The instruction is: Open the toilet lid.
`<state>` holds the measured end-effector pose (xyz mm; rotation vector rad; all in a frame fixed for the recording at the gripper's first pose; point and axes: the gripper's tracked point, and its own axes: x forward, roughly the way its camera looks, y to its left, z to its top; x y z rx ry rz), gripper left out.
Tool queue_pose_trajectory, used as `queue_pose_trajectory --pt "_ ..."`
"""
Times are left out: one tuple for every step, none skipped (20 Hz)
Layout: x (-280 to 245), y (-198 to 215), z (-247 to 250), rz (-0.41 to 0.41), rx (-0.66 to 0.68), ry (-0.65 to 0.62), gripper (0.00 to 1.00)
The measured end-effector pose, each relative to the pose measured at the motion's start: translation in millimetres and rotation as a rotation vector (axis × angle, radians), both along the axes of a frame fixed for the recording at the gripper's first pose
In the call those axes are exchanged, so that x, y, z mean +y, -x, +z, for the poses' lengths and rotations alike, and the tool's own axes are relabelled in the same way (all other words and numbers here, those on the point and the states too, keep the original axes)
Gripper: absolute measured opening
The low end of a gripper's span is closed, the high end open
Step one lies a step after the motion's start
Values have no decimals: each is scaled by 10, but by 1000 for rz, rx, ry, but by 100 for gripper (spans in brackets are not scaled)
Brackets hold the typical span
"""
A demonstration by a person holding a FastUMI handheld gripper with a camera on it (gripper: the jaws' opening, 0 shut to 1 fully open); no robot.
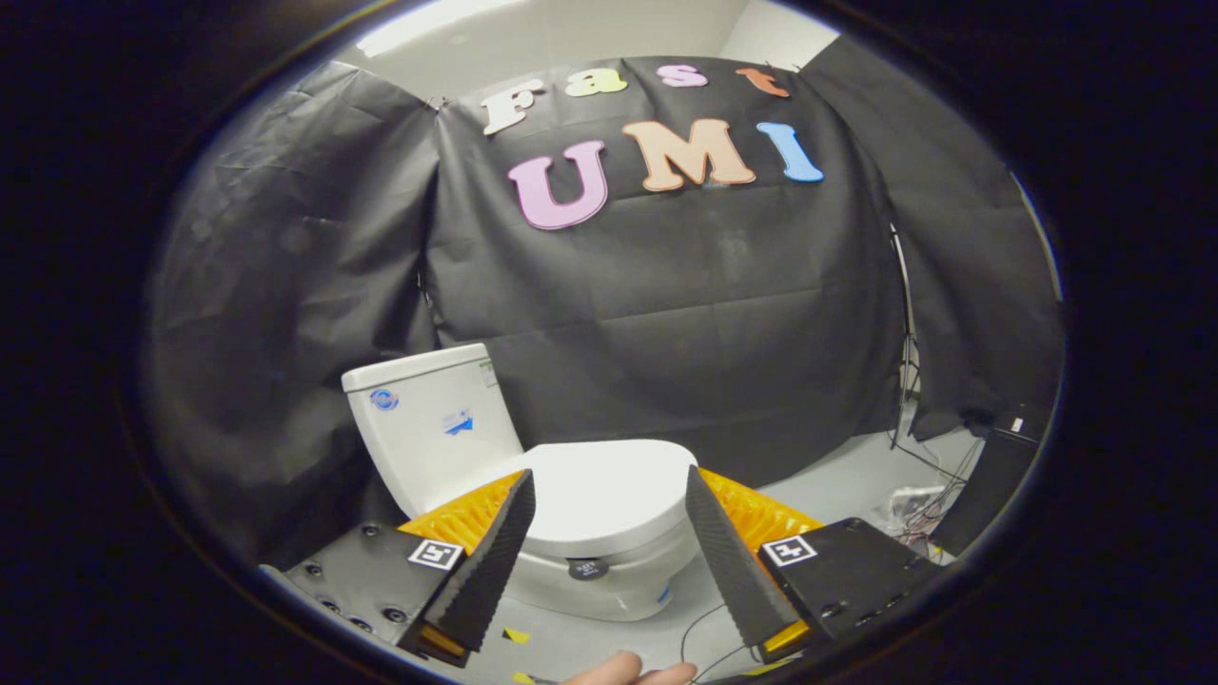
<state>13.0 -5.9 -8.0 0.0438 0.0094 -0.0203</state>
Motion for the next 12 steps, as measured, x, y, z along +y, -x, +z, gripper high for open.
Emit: queue_pose_trajectory --pt "-17 -10 11 -3 -2 2 98" --pt "-43 -25 23 -9 -5 3 98" --pt "-65 -42 43 -16 -8 2 98" --pt "-74 -55 39 -18 -9 1 98" --pt "-80 -70 42 -22 -5 6 98" --pt "-100 -87 20 -29 0 11 98" --pt "-121 -104 14 -34 5 10 98" --pt "-135 -131 1 -39 11 3 98" --pt "-147 -162 -6 -45 16 -7 98" --pt "-167 -197 -16 -55 19 -20 98" --pt "-186 -239 -11 -66 19 -36 98" --pt "-189 -290 -6 -76 17 -51 98"
